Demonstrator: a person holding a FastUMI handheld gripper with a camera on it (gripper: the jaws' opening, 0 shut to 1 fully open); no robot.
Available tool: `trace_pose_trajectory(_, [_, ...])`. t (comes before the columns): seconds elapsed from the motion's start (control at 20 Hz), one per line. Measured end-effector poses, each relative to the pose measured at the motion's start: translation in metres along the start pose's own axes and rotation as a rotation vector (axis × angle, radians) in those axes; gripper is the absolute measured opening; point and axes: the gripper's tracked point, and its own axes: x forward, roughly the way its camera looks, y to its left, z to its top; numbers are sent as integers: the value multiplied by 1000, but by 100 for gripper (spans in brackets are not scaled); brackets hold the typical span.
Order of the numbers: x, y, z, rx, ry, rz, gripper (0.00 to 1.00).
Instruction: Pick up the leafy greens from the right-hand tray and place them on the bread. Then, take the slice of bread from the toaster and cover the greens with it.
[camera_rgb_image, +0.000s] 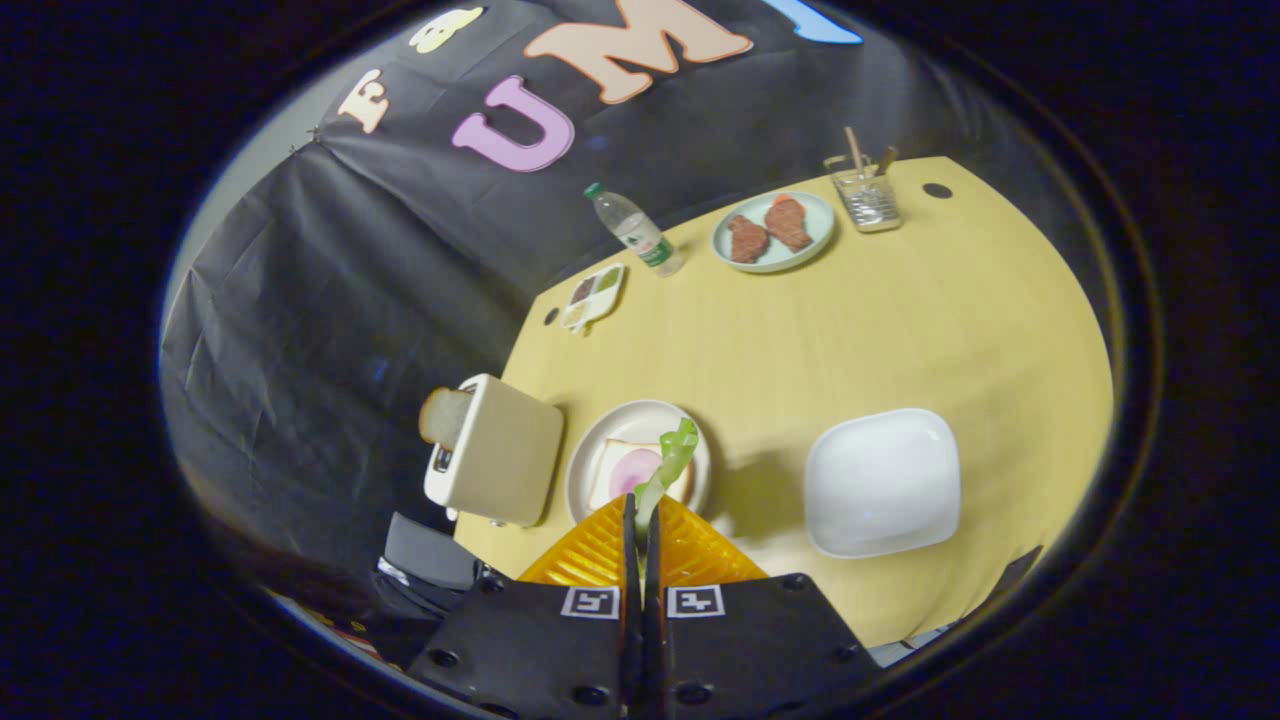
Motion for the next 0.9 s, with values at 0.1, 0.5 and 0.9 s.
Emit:
trace_pose_trajectory(0.1, [11,31,-2,23,5,65,4])
trace_pose_trajectory(0.5, [97,78,-10,96,59,194,4])
trace_pose_trajectory(0.9, [152,20,-25,107,158,61,4])
